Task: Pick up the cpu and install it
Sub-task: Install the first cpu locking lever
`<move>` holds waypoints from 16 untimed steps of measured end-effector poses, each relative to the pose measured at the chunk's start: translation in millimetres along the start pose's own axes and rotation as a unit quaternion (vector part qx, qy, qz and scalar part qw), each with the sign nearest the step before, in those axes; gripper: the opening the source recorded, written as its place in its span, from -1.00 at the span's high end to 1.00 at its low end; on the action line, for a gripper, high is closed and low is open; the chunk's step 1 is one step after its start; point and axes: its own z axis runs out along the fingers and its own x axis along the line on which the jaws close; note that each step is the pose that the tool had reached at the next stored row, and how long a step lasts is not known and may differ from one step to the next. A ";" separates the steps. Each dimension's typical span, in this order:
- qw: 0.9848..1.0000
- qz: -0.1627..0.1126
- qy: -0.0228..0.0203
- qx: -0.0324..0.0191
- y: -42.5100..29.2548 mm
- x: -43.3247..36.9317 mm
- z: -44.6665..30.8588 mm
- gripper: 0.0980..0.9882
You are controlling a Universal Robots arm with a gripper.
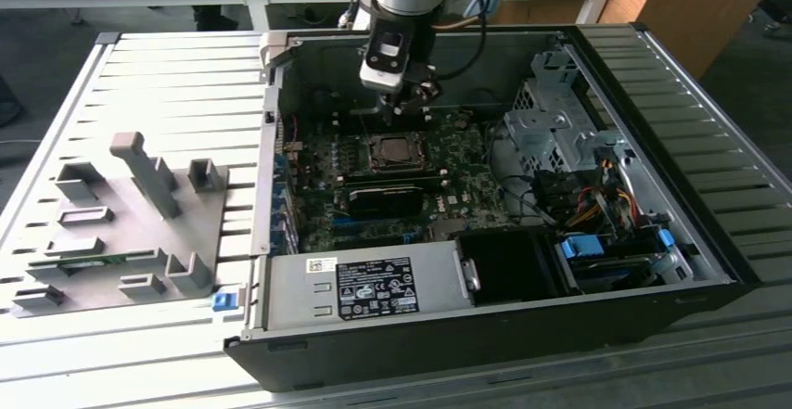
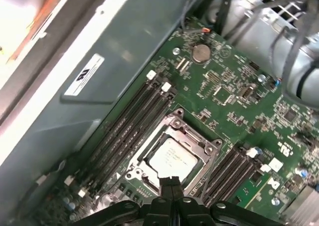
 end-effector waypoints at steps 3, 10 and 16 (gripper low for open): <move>1.000 -0.016 0.000 0.000 0.0 0.0 0.1 0.98; 0.999 -0.053 0.007 -0.005 0.0 0.0 0.4 0.98; 0.998 -0.067 0.003 -0.009 0.0 -0.1 1.1 0.98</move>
